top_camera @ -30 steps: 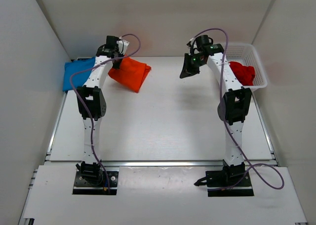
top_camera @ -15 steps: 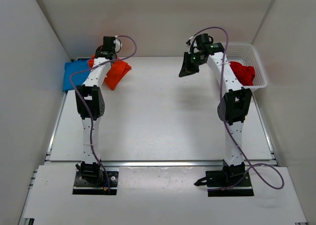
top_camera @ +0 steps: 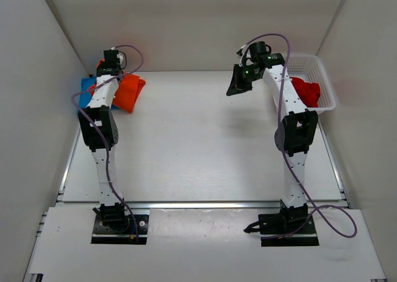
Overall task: Fold and stack the t-shirts
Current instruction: Put the neatly folded tshirt into the corner of the board with the left arm
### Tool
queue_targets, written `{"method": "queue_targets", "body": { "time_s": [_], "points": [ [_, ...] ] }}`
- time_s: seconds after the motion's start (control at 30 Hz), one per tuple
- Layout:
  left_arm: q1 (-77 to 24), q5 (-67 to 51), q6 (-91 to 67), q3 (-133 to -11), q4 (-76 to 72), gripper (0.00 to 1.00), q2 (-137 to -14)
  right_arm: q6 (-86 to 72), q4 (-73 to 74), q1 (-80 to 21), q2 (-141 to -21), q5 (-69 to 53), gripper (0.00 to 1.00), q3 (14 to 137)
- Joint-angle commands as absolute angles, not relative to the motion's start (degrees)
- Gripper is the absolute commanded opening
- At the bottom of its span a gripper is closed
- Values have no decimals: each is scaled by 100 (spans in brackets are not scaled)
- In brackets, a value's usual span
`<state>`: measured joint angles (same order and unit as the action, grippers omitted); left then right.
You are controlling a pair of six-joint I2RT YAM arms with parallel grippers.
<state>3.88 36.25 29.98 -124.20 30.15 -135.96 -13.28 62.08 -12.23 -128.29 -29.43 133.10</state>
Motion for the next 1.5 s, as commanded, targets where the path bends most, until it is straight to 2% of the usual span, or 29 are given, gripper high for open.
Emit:
{"method": "queue_targets", "body": {
  "time_s": [0.0,0.8,0.83,0.9,0.97,1.0,1.03,1.3,1.4,1.47],
  "points": [
    [650,3841,2628,-12682,2892,0,-13070,-1283,6117,-1204,-12753,-2997,0,13456],
    [1036,4421,2962,-12314,2400,1,-13289,-1283,6074,-1292,-12858,-3085,0,13500],
    [985,4464,2953,-12270,2365,5,-13254,-1283,6099,-1275,-12850,-3068,0,13474],
    [976,4675,3049,-12077,2189,23,-13289,-1248,6082,-1274,-12858,-3129,0,13499],
    [958,4824,3120,-11840,2110,60,-13228,-1265,6073,-1266,-12876,-3155,0,13474],
    [984,4825,3120,-11726,2118,69,-13245,-1231,6082,-1283,-12885,-3164,0,13465],
    [958,4895,3138,-11707,2101,98,-13202,-1239,6073,-1257,-12850,-3173,0,13439],
    [941,5001,3120,-11768,2012,98,-12938,-1222,6073,-1248,-12841,-3200,0,13447],
    [783,4677,2813,-12049,2389,99,-12754,-1213,6082,-1239,-12780,-3156,0,13473],
    [581,3933,2401,-12286,3029,99,-12595,-1117,6187,-1160,-12648,-2893,0,13447]
  ]
}}
